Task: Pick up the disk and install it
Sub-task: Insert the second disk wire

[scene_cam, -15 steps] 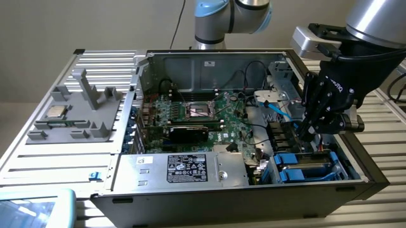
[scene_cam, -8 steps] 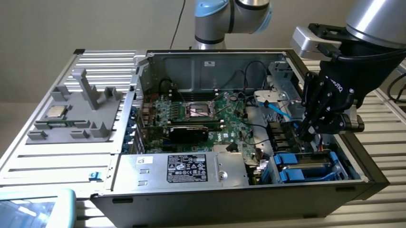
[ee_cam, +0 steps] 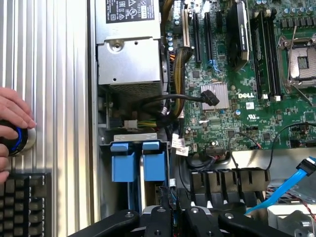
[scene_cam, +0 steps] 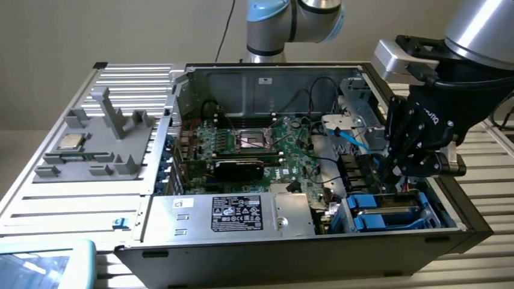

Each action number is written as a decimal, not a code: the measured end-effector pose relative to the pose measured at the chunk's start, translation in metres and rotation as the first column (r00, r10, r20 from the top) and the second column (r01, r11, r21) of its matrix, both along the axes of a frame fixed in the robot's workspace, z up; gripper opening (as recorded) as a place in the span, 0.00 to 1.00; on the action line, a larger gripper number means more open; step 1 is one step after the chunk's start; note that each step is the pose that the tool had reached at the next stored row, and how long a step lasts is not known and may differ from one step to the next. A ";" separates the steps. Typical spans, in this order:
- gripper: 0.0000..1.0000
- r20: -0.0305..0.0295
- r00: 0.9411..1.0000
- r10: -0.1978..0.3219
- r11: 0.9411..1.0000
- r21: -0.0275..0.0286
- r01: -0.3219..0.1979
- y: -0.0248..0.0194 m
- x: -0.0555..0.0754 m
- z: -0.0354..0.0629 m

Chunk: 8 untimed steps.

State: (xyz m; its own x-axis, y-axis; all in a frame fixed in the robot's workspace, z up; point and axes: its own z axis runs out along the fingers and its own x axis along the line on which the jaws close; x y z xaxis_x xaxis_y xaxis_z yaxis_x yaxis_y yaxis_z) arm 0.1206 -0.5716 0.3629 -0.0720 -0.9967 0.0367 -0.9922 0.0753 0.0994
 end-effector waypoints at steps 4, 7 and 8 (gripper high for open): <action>0.16 0.002 1.000 0.001 1.000 0.023 -0.001 -0.0106 0.000 -0.0023; 0.16 0.005 1.000 0.001 0.999 0.038 -0.001 -0.0152 0.000 -0.0047; 0.16 0.005 1.000 0.001 0.999 0.040 -0.002 -0.0161 0.000 -0.0059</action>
State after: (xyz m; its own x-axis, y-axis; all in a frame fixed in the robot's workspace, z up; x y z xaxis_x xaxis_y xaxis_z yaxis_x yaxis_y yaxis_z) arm 0.1206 -0.5878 0.3570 -0.0706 -0.9975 -0.0039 -0.9928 0.0699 0.0970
